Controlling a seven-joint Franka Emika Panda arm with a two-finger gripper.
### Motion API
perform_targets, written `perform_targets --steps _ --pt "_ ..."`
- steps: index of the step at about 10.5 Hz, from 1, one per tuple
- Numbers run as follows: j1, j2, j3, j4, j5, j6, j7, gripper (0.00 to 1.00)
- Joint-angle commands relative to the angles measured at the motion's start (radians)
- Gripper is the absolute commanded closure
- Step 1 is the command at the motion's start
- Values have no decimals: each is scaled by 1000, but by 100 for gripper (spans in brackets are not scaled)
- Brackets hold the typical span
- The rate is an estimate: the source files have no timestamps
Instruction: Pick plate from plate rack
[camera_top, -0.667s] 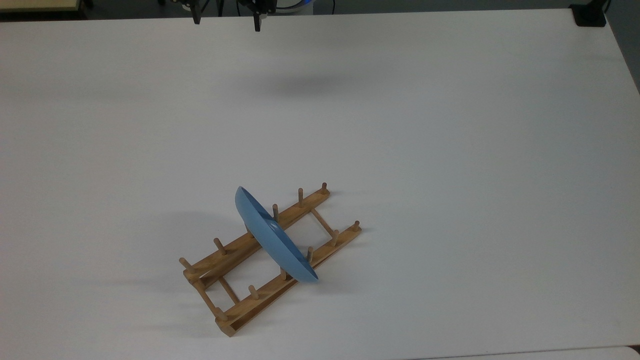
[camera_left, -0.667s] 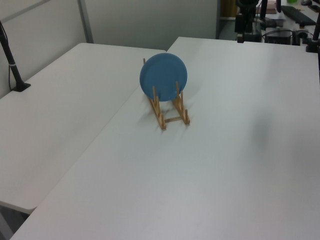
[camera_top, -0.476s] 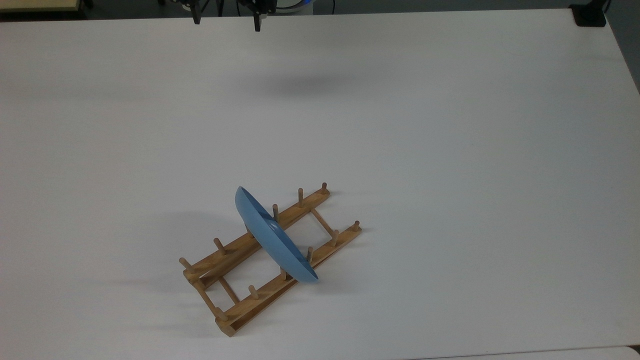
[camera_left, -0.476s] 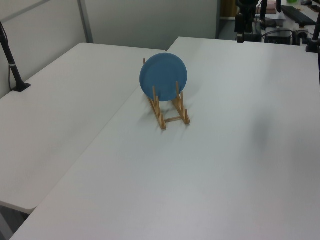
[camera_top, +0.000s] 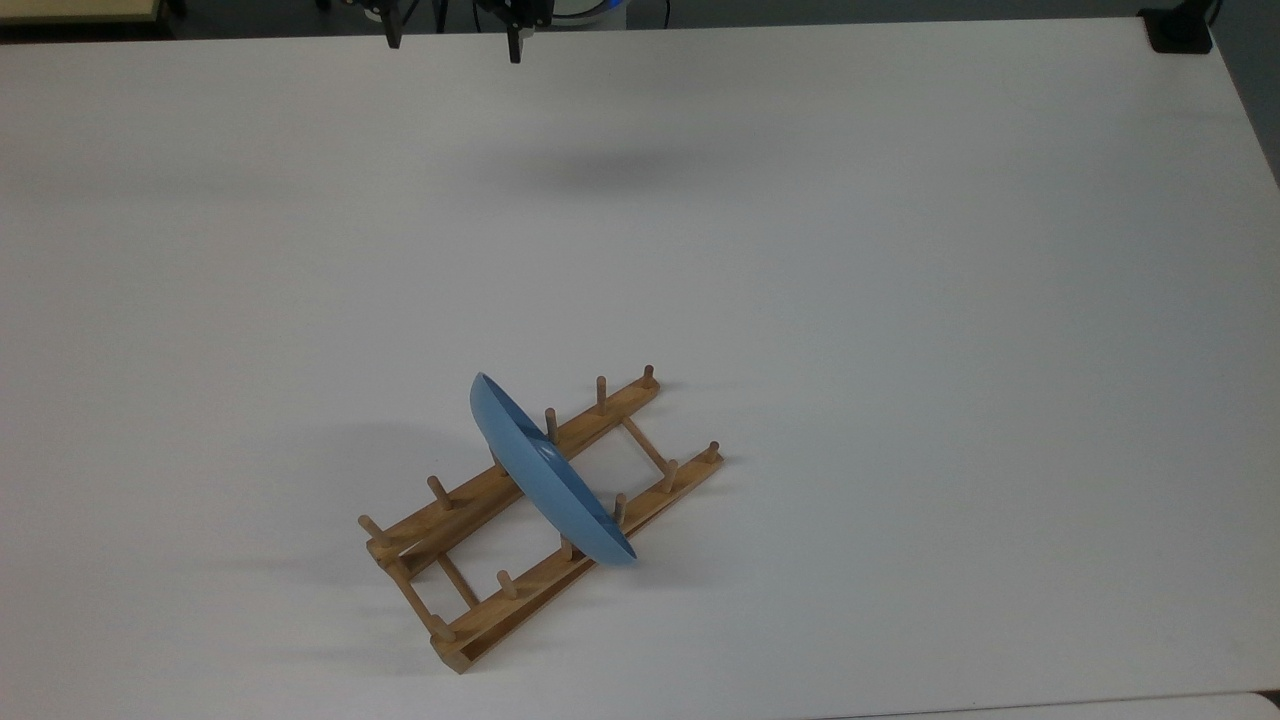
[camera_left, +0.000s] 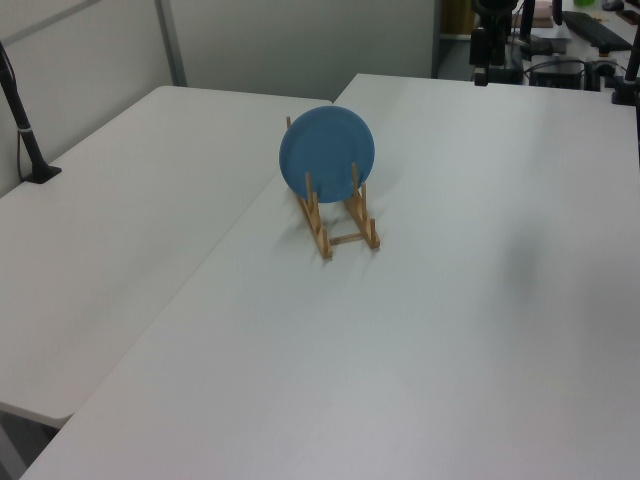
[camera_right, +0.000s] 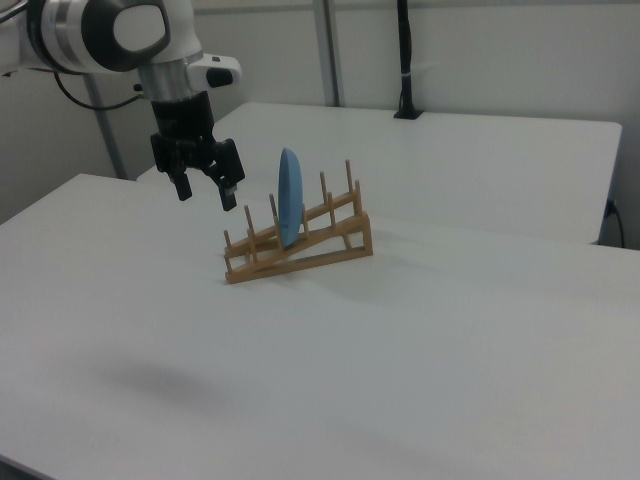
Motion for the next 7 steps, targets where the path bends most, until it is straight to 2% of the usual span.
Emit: perform_targets --steps 1,7 --pt "0 -6 -2 1 8 6 -15 0" --pt "-11 27 2 6 8 102 -26 0"
